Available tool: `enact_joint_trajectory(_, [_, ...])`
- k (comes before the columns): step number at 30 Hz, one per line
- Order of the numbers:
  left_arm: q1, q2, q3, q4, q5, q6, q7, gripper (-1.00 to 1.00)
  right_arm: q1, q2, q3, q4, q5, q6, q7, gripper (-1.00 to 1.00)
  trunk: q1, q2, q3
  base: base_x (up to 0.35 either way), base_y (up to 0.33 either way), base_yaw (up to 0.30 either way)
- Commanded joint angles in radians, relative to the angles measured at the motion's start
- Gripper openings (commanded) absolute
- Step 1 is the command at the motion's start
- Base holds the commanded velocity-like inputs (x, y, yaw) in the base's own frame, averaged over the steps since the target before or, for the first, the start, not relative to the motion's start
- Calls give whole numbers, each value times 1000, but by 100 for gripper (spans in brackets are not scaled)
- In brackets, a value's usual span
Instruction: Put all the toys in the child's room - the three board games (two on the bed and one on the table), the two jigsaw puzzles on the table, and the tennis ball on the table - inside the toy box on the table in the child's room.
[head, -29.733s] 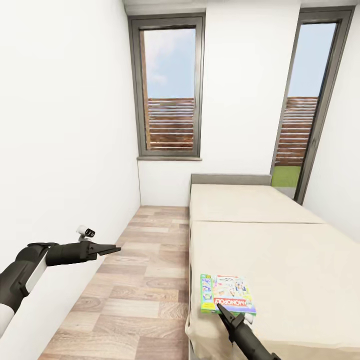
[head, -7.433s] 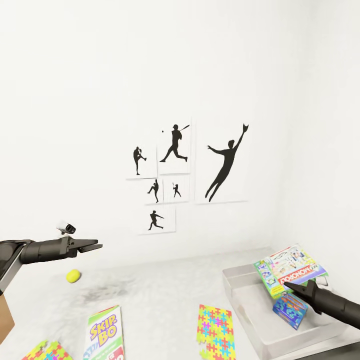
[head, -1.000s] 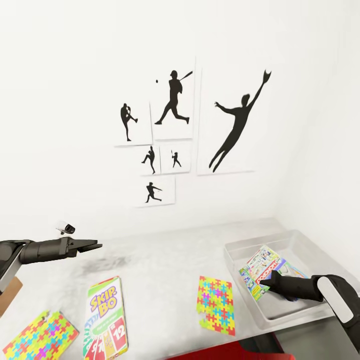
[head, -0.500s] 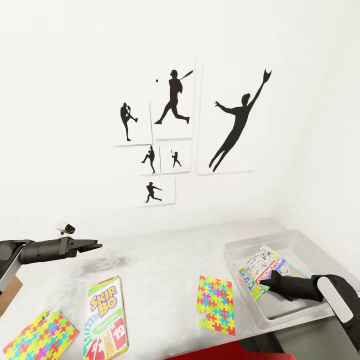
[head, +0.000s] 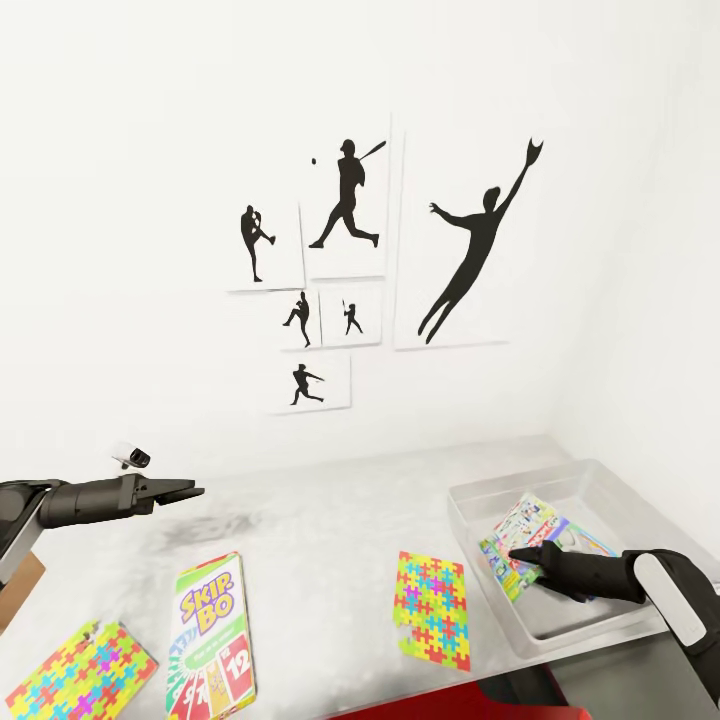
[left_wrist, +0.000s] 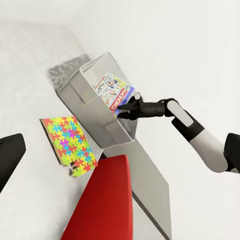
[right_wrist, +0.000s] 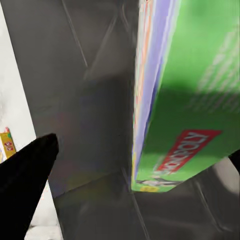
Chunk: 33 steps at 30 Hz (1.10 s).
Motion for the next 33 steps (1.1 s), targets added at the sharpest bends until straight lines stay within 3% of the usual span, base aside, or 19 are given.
enact_joint_trajectory(1, [-1,1,-1,0,2,11,-3,100,-1,0,-2,0,10,4,10,100,1,-2,-2,0,0,0])
enact_joint_trajectory(33, [-1,-1,-1,0,2,11,-3,100,-1,-15,4,1,10,4,11,100,1,-2,-2,0,0,0])
